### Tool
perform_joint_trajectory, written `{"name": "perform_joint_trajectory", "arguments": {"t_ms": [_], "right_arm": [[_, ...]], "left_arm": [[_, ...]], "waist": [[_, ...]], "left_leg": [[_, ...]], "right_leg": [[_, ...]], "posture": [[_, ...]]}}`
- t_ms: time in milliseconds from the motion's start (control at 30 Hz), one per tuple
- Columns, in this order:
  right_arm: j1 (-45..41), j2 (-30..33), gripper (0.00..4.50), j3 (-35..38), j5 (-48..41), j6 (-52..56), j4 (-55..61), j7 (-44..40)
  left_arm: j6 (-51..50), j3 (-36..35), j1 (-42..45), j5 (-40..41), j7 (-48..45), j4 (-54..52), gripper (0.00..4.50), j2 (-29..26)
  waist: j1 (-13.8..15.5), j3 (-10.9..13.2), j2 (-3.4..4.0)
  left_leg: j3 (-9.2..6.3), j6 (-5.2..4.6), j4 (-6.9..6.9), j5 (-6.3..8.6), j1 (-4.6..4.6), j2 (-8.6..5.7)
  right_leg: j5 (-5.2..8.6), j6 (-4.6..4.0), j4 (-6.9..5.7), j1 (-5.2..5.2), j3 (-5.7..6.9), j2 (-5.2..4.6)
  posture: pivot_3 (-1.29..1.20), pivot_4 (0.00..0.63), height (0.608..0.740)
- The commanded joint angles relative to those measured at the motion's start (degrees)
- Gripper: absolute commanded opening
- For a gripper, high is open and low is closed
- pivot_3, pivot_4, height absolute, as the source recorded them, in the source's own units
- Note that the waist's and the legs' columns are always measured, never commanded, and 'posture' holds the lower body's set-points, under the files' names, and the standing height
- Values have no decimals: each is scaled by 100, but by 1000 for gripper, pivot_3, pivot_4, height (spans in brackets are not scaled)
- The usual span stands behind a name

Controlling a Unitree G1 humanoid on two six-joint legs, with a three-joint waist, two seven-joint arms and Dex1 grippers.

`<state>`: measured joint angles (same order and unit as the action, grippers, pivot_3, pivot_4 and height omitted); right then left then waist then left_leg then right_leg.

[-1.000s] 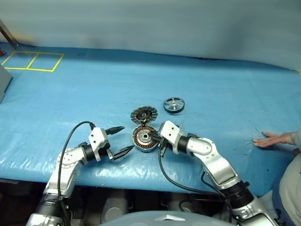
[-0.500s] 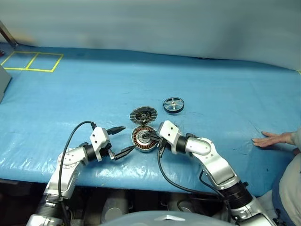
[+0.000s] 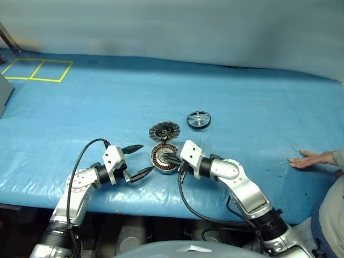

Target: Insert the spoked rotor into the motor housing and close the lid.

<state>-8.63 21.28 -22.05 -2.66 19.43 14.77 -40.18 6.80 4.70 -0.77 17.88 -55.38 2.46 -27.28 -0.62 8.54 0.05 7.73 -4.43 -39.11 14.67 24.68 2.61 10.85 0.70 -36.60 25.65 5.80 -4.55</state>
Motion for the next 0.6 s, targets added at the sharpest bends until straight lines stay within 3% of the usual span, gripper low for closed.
{"name": "perform_joint_trajectory", "arguments": {"t_ms": [33,600], "right_arm": [[-15,6,20,-10,-39,-11,206,-33],[-58,-45,20,195,-380,58,517,-67]], "left_arm": [[158,-87,85,-13,-70,81,4500,-30],[354,-78,38,5,-132,218,4500,-11]], "waist": [[0,0,0],[1,0,0]], "left_leg": [[0,0,0,0,0,0],[-2,0,0,0,1,0]], "right_leg": [[0,0,0,0,0,0],[0,0,0,0,1,0]], "posture": [[0,150,740],[0,150,740]]}}
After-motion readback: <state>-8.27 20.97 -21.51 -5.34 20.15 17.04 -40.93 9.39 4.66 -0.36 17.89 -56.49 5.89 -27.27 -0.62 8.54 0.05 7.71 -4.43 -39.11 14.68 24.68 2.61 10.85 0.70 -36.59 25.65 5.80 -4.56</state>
